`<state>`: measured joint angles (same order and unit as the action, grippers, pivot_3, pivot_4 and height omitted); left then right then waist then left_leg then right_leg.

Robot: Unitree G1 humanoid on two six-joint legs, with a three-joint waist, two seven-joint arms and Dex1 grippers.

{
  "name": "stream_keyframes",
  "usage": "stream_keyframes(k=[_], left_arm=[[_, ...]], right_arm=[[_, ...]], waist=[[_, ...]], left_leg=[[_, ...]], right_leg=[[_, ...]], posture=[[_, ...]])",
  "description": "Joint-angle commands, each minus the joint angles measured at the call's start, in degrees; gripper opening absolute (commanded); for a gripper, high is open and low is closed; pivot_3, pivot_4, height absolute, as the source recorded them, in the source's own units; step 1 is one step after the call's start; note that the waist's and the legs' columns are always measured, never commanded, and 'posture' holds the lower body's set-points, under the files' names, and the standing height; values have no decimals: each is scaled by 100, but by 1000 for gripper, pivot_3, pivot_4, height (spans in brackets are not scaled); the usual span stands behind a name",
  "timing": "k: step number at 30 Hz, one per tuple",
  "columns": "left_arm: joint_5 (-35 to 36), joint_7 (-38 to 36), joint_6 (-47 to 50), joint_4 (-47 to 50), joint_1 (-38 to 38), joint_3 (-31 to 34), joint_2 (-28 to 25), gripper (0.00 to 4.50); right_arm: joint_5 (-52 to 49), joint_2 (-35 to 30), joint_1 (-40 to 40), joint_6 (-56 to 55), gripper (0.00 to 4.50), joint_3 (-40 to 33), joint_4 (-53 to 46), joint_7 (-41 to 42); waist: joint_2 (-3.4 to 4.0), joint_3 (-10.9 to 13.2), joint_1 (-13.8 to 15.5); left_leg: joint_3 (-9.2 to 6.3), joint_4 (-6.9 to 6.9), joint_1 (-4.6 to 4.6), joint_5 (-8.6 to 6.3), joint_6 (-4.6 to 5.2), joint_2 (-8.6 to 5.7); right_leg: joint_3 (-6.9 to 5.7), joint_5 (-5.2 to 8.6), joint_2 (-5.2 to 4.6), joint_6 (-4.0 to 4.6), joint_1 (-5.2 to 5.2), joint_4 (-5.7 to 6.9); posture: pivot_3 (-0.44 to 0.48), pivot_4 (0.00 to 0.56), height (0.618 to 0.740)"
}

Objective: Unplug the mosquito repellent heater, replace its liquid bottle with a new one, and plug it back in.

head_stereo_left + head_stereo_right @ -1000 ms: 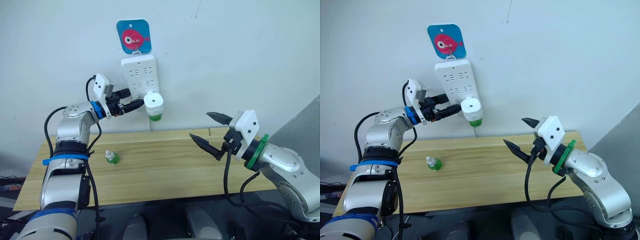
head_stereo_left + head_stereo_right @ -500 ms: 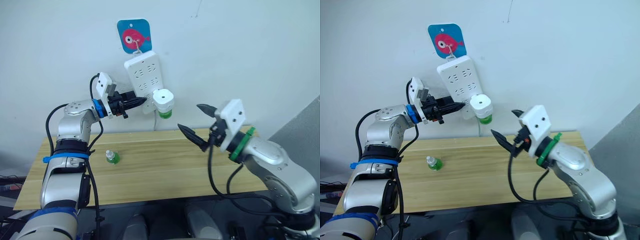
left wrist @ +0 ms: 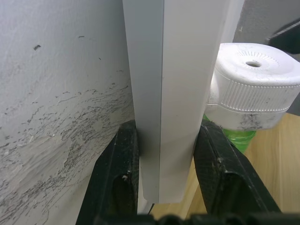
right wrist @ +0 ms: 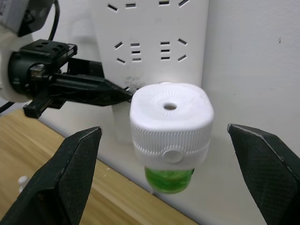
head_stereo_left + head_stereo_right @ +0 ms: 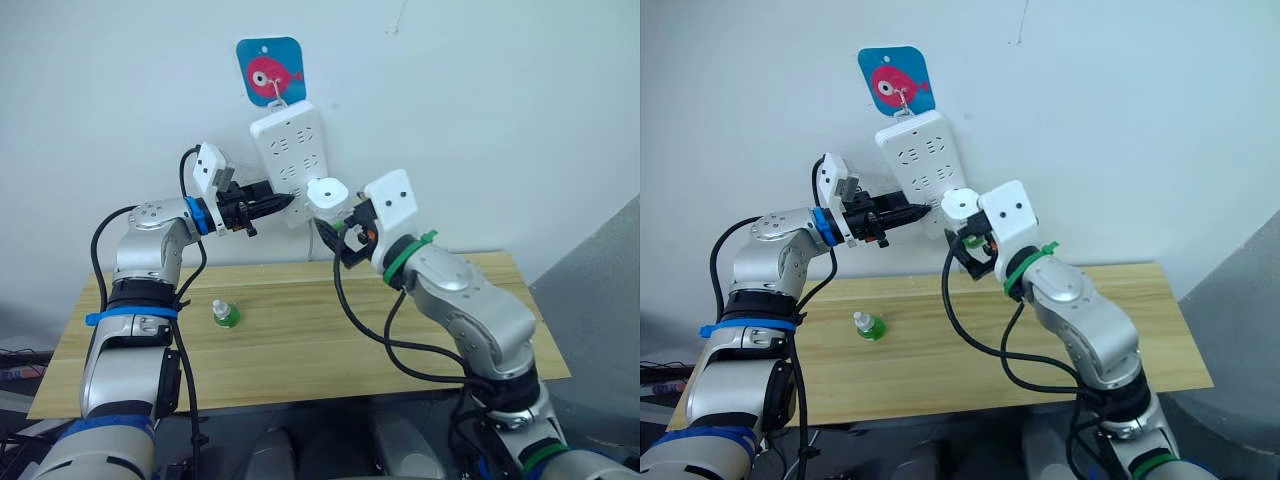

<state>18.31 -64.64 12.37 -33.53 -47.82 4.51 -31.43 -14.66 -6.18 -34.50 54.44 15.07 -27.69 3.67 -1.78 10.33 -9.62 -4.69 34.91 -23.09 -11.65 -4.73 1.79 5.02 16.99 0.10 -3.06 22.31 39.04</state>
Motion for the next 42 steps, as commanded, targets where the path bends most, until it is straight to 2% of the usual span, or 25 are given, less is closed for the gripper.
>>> stream_keyframes(k=[1, 14, 17, 19, 20, 24, 32, 34, 37, 42], left_arm=[[4, -19, -20, 344, -32, -17, -33, 1293], [-7, 34, 63, 460, -10, 6, -24, 1293], [-6, 45, 79, 483, 0, 10, -29, 1293], [-12, 65, 81, 498, 10, 13, -30, 1293], [-45, 127, 27, 478, 11, 23, -26, 1293], [-209, 353, -201, 298, 9, 40, -41, 1293], [-409, 741, -438, 45, 86, 69, -154, 1293], [-334, 824, -371, 252, 263, 160, -202, 1293], [-277, 1089, -360, 953, 1006, 528, -501, 1293], [-15, 905, -433, 2351, 2296, 918, -1014, 2881]], right_arm=[[178, 174, -228, -381, 4500, -3, 219, 15], [504, 574, -626, -1354, 4500, -81, 1693, 412], [552, 604, -669, -1444, 3873, -133, 1819, 418], [572, 601, -673, -1461, 3203, -153, 1838, 426], [578, 591, -660, -1437, 2954, -160, 1811, 433], [555, 468, -402, -1152, 2968, -177, 1287, 480], [312, 193, 344, -110, 2968, -182, -441, 531], [280, 238, 501, -100, 2968, -249, -550, 519], [100, 316, 731, -342, 2968, -826, -454, 529], [-194, 120, 770, -704, 2968, -1542, -125, 785]], waist=[[0, 0, -2], [1, 1, -3], [2, 2, -3], [3, 2, -3], [3, 2, -3], [5, 3, 11], [22, 13, -1], [26, 16, -12], [27, 16, -97], [61, 43, -201]], left_leg=[[-1, 0, 0, 0, 0, 0], [-12, -1, -5, 0, 0, -4], [-14, -1, -6, 0, 0, -5], [-16, -1, -6, 0, 0, -5], [-16, -1, -6, 0, 0, -5], [-22, -1, -10, 0, 0, -6], [-91, 3, -33, 2, 0, -10], [-99, 3, -32, 4, 1, -5], [-92, 2, -22, 5, 3, 1], [-79, -14, -2, 4, 5, 6]], right_leg=[[-1, 0, 0, 0, 0, 0], [-14, -7, -6, 9, 0, 1], [-16, -7, -6, 9, 0, 1], [-18, -7, -6, 9, 0, 2], [-19, -7, -6, 9, 0, 2], [-23, -7, -7, 9, 0, 2], [-91, -8, -12, 10, 1, 9], [-95, 2, -5, -6, 0, 11], [-89, 2, -3, -6, -5, 11], [-78, 9, -1, 15, -2, 27]], posture=[[-222, 170, 736], [-206, 164, 736], [-203, 166, 736], [-203, 169, 736], [-203, 170, 736], [-204, 175, 736], [-215, 183, 736], [-212, 185, 736], [-209, 186, 736], [-167, 187, 736]])
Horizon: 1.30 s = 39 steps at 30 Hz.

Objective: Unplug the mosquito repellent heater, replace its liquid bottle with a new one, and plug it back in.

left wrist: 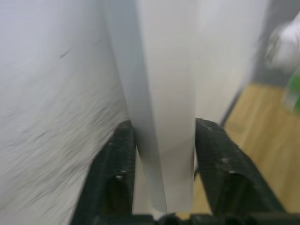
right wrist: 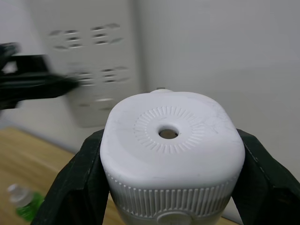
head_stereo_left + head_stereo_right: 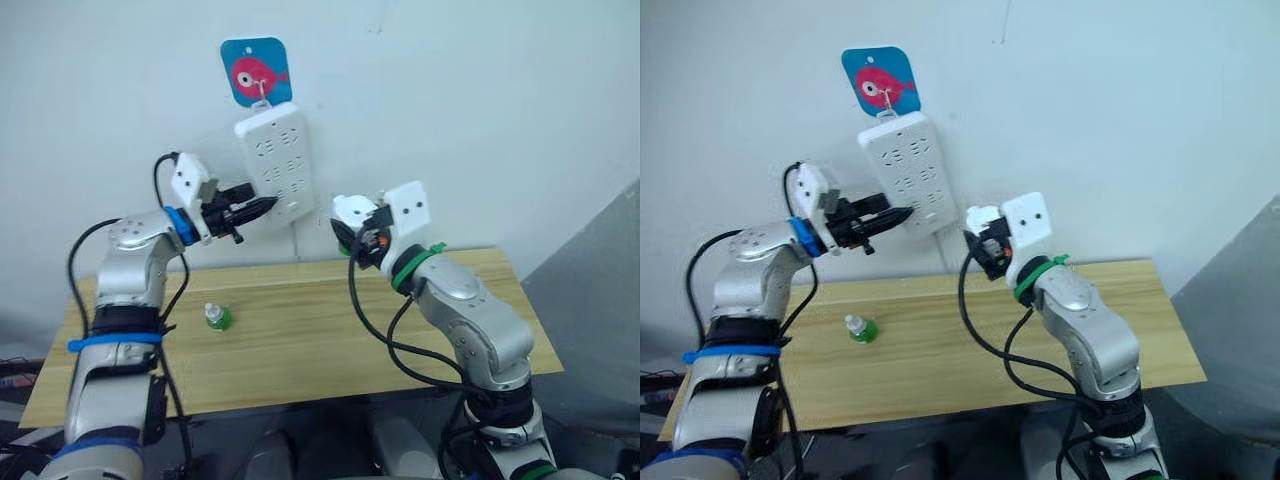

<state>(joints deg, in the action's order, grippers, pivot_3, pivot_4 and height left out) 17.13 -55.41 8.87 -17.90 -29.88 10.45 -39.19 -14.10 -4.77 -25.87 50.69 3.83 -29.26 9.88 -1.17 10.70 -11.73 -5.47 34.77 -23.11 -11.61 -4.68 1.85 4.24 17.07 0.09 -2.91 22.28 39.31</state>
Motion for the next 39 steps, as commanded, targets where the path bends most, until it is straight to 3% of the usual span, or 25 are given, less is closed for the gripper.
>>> stream_keyframes(k=[1, 5, 10, 17, 21, 29, 39], left_arm=[[143, -25, -115, 1096, 775, 413, -319, 3217], [668, -163, 295, 2792, 1788, 518, -400, 4464], [697, 158, 511, 3426, 1330, -453, 301, 4500], [111, 718, -169, 2451, 262, -1185, 1489, 4500], [26, 471, -638, 1862, -167, -1382, 1767, 4500], [1, 423, -1015, 907, -823, -1469, 2253, 4500], [197, 193, -668, 835, -945, -1543, 2463, 4500]], right_arm=[[-323, -71, -116, -396, 2968, -566, 148, 220], [-859, -108, -412, -679, 2968, -1393, 965, 459], [-2241, 479, -847, -107, 2968, -2426, 1283, 76], [-3991, 1073, -948, 534, 2968, -3136, 970, -1220], [-4927, 1236, -873, 569, 2968, -3329, 814, -2105], [-6127, 1045, -703, 330, 2968, -3036, 695, -2946], [-6701, 668, -488, -87, 2968, -2462, 670, -3228]], waist=[[2, 13, 44], [3, 42, 231], [24, 70, 499], [27, 80, 517], [30, 81, 444], [33, 83, 313], [33, 84, 203]], left_leg=[[-2, -4, -2, 0, 0, 0], [-22, -15, -18, -1, -1, -2], [-18, 1, -21, -1, -2, -19], [-15, 15, -26, 0, -2, -18], [-18, 12, -28, -1, -1, -15], [-18, 12, -34, -1, 0, -16], [-19, 12, -36, -1, 0, -16]], right_leg=[[-4, 5, -1, 10, 2, 8], [-22, 10, -6, 29, 10, 11], [-20, 10, -16, 27, 2, 9], [-18, 5, -10, 22, 2, 9], [-20, 5, -5, 23, 6, 12], [-19, 6, -5, 21, 7, 8], [-19, 10, -2, 15, 7, 6]], posture=[[-155, 186, 736], [-112, 184, 736], [-114, 188, 736], [-156, 187, 736], [-177, 186, 736], [-204, 187, 736], [-209, 188, 736]])
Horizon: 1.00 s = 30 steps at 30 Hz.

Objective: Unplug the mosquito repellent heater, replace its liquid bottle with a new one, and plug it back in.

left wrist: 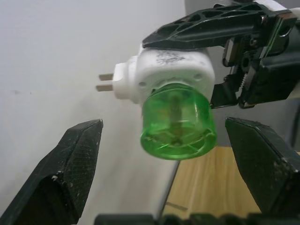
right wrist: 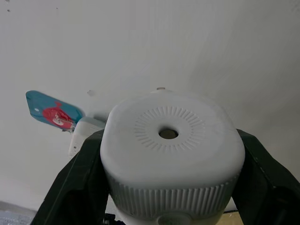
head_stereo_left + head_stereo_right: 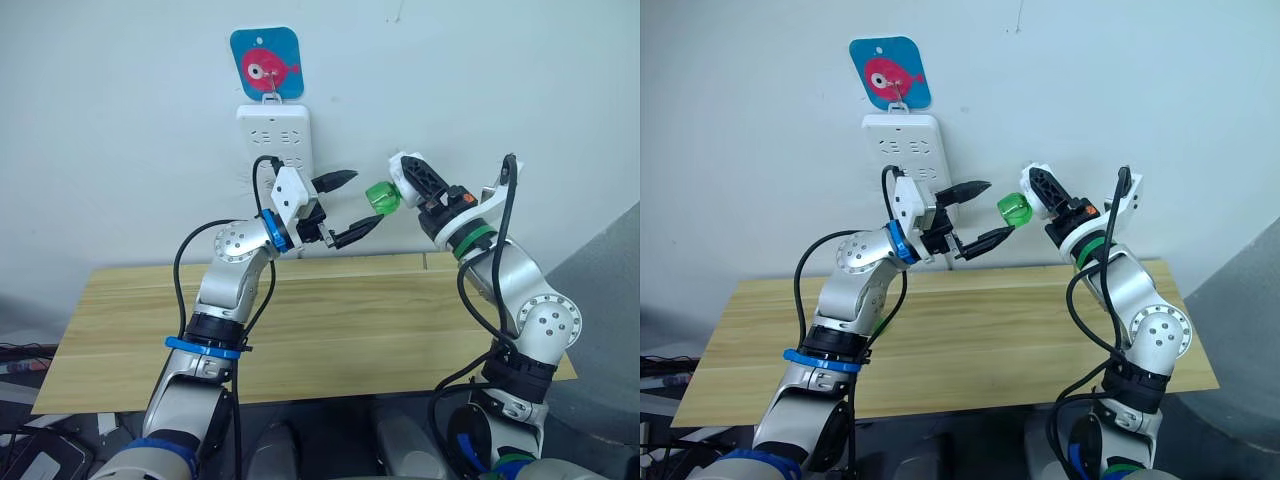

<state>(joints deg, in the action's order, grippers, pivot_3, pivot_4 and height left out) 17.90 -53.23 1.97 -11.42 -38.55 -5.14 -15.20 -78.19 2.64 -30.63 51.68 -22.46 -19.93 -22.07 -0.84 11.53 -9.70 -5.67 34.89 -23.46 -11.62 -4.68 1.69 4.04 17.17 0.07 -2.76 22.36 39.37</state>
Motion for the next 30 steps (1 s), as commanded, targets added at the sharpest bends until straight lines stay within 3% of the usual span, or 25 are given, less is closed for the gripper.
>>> stream_keyframes(k=[1, 8, 14, 16, 24, 25, 27, 30], left_arm=[[128, -12, 44, 185, -86, 26, 77, 4500], [104, -33, 86, 142, -113, 26, 130, 4500], [112, 0, 16, 56, -226, 97, 181, 2645], [113, -6, 6, 59, -224, 116, 186, 2247], [75, -48, -37, 187, -71, 115, 135, 2248], [60, -86, -50, 234, -19, 116, 79, 2248], [22, -154, -100, 349, 120, 105, -46, 2248], [32, -228, -85, 625, 408, 36, -221, 2248]], right_arm=[[-340, -99, 7, -229, 2968, 215, -266, -55], [-643, -285, 94, -525, 2968, 488, -241, -157], [-765, -409, 180, -692, 2968, 702, -251, -170], [-795, -466, 216, -751, 2968, 757, -249, -177], [-1073, -829, 413, -892, 2968, 877, -333, -140], [-1132, -935, 452, -905, 3707, 834, -371, -95], [-1249, -1212, 532, -924, 4422, 702, -415, 10], [-1471, -1830, 677, -795, 4500, 498, -309, 232]], waist=[[0, 1, -1], [0, 1, 0], [0, 1, 2], [0, 1, 2], [1, 2, 8], [1, 2, 10], [3, 3, 14], [11, 23, 28]], left_leg=[[0, 0, 0, 0, 0, 0], [0, 0, -1, 0, 0, 0], [-1, 0, -5, 0, 0, 0], [-1, 0, -7, 0, 0, 0], [-5, -1, -17, 0, 0, 0], [-5, -1, -18, 0, 0, 0], [-8, -1, -19, -1, 1, 0], [-4, -1, -20, -1, 2, 0]], right_leg=[[0, 0, 0, 0, 0, 0], [0, 2, 1, -3, 0, -3], [0, 2, 1, -4, 0, -8], [0, 2, 1, -4, 0, -15], [-3, 1, 1, -3, 0, -27], [-3, 1, 1, -2, 0, -28], [-6, 1, 1, -3, 0, -30], [-2, 1, 0, -3, 0, -32]], posture=[[-210, 188, 736], [-207, 188, 736], [-206, 189, 736], [-206, 189, 736], [-204, 190, 736], [-203, 191, 736], [-196, 195, 736], [-188, 198, 736]])
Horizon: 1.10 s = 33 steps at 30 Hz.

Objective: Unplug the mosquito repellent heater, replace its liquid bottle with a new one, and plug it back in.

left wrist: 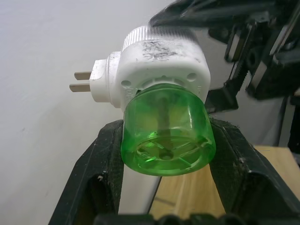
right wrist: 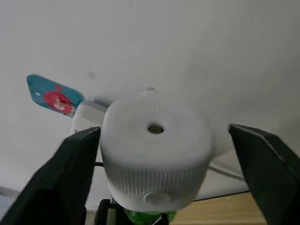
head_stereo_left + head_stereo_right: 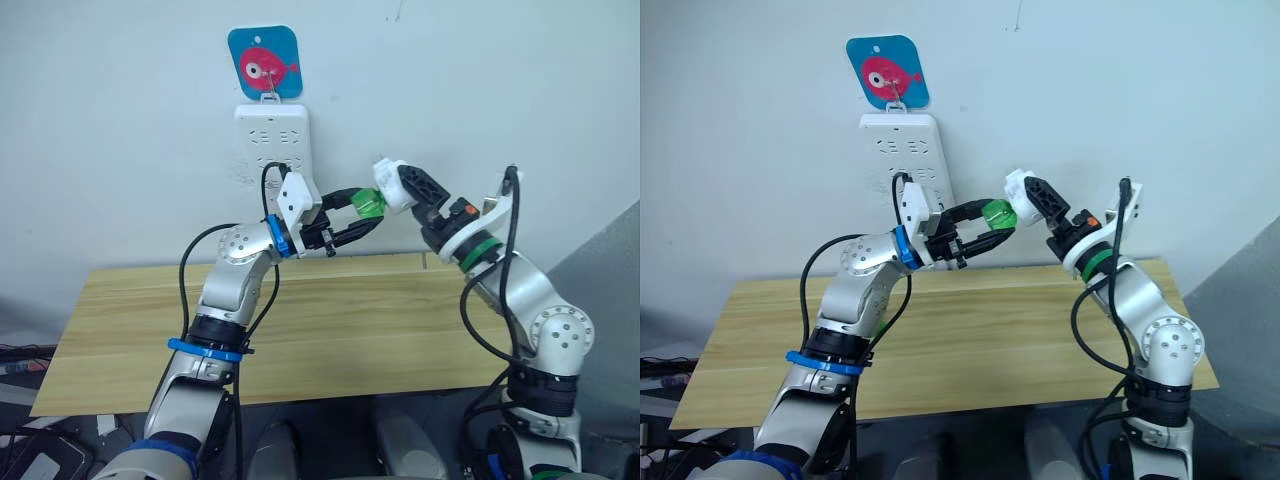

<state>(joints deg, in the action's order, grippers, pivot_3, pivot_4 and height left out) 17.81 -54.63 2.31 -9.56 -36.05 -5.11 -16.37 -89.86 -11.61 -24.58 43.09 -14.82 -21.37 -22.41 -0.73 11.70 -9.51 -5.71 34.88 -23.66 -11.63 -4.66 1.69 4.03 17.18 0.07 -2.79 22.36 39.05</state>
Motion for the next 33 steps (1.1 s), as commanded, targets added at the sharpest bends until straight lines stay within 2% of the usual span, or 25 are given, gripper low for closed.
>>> stream_keyframes(k=[1, 4, 9, 13, 15, 21, 25, 33], left_arm=[[44, -118, -123, 561, 300, 10, -175, 2248], [64, -260, -137, 913, 667, -39, -381, 2248], [74, -717, -396, 1239, 1118, -83, -819, 2248], [57, -1112, -786, 1359, 1389, -148, -1096, 2248], [49, -1190, -911, 1345, 1416, -157, -1150, 2248], [68, -1426, -1238, 1293, 1425, -164, -1282, 2248], [113, -1612, -1330, 1292, 1442, -155, -1394, 2248], [142, -1605, -1311, 1311, 1313, -204, -1299, 2248]], right_arm=[[-398, -711, 121, 159, 4500, -395, -32, 416], [-728, -1642, 113, 637, 4500, -568, 438, 1087], [-385, -3062, -189, 1823, 4500, -130, 1190, 2929], [257, -3441, -268, 2141, 4500, 318, 1170, 4448], [154, -3584, -307, 2594, 4500, 518, 1258, 4797], [-146, -3458, -383, 3228, 4500, 828, 1478, 4912], [-248, -3298, -426, 3307, 4500, 831, 1518, 4862], [-305, -2920, -567, 3342, 4500, 986, 1568, 4650]], waist=[[4, 18, 19], [11, 48, 40], [18, 82, 67], [13, 96, 124], [13, 107, 171], [-2, 145, 310], [-5, 185, 321], [-9, 194, 327]], left_leg=[[-1, 0, 0, 0, 0, 0], [1, 1, -2, 0, 0, -2], [4, 1, 1, -1, 2, 3], [10, 0, 7, -2, 3, 6], [10, 0, 6, -2, 4, 8], [9, 8, -4, -2, 4, 2], [5, 8, -6, -2, 4, 3], [-1, 7, -13, -2, 4, 3]], right_leg=[[-1, 0, 0, 0, 0, 0], [1, 0, -1, 0, 0, -2], [3, 1, 5, -1, 0, -2], [7, 5, 8, -7, 0, -4], [6, 7, 9, -10, 0, -4], [4, 2, 1, -4, 1, -9], [1, 2, 2, -3, 2, -8], [-6, 0, 1, 0, 8, -8]], posture=[[-187, 199, 736], [-184, 207, 736], [-178, 215, 736], [-156, 223, 736], [-156, 223, 736], [-135, 230, 736], [-125, 228, 736], [-125, 220, 736]])
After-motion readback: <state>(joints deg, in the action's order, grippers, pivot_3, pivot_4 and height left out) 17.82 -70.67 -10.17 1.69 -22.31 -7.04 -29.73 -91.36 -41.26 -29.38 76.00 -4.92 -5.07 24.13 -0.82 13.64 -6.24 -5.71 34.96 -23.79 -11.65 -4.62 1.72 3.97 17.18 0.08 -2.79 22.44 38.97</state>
